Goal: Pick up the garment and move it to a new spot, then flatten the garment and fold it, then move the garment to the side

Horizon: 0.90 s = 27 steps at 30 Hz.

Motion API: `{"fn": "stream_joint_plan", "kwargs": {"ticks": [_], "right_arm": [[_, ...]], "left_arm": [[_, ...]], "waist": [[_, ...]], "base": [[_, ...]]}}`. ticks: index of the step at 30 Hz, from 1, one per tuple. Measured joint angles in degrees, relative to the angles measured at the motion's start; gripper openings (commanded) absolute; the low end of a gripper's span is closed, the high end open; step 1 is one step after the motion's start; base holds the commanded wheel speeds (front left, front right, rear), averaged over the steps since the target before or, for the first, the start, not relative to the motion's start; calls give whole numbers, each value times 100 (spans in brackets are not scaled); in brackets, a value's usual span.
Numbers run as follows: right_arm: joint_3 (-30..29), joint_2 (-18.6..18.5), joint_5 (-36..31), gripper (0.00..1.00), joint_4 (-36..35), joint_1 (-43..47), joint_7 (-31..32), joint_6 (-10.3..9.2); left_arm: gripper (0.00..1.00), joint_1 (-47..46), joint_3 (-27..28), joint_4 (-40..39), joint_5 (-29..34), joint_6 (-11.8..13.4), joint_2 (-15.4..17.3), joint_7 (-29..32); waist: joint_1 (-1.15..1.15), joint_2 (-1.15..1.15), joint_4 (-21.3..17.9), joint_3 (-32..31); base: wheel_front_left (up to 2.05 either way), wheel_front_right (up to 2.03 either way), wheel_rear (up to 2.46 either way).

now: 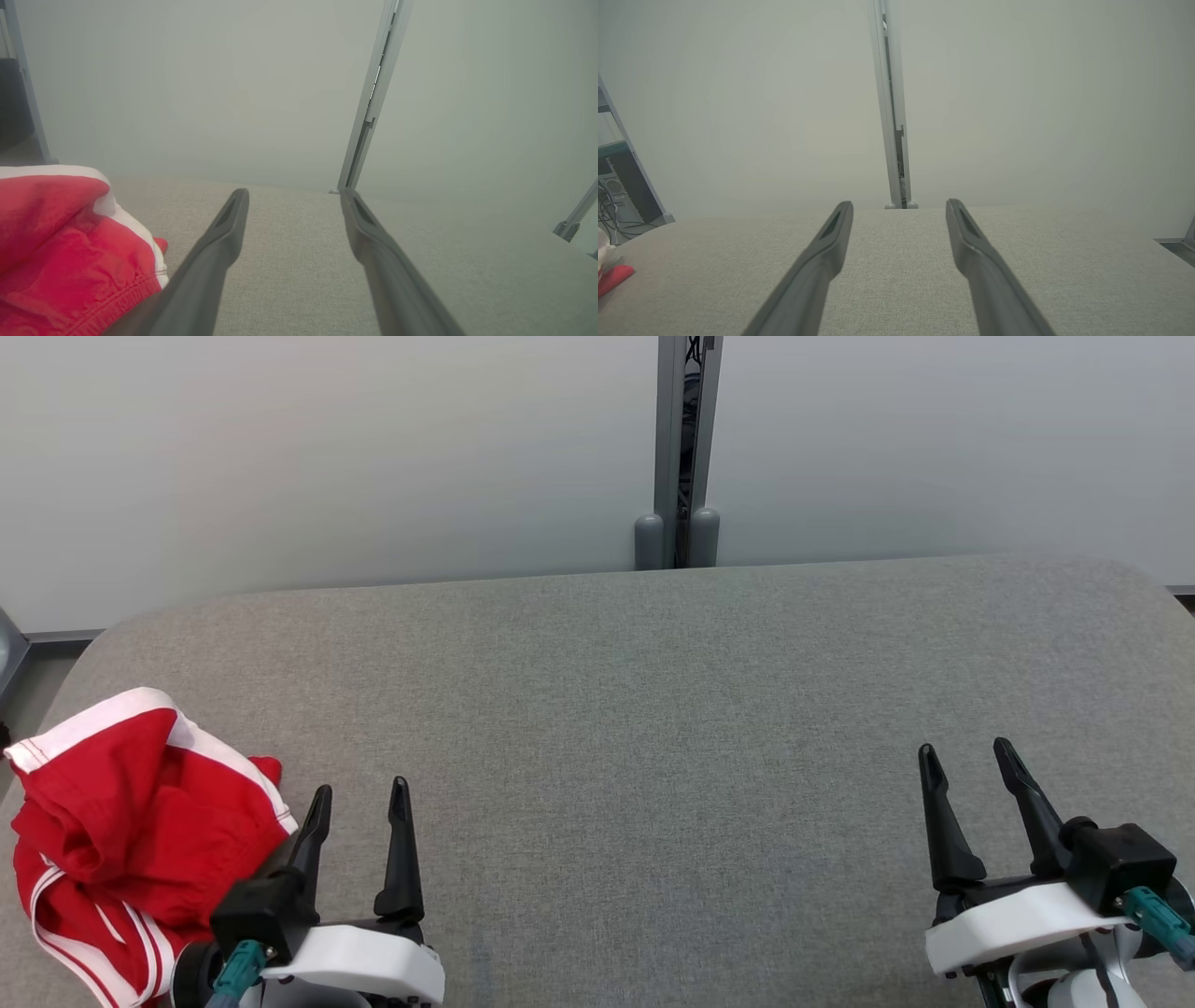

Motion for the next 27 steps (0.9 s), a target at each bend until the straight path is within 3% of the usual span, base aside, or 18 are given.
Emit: {"fn": "stream_joint_plan", "kwargs": {"ticks": [27], "right_arm": [[38, -15, -710, 100, 151, -87, -236, 8]], "left_arm": [[100, -102, -238, 320, 779, 151, 11, -308]], "waist": [[0, 0, -75, -26]], "base": [[0, 0, 0]]}}
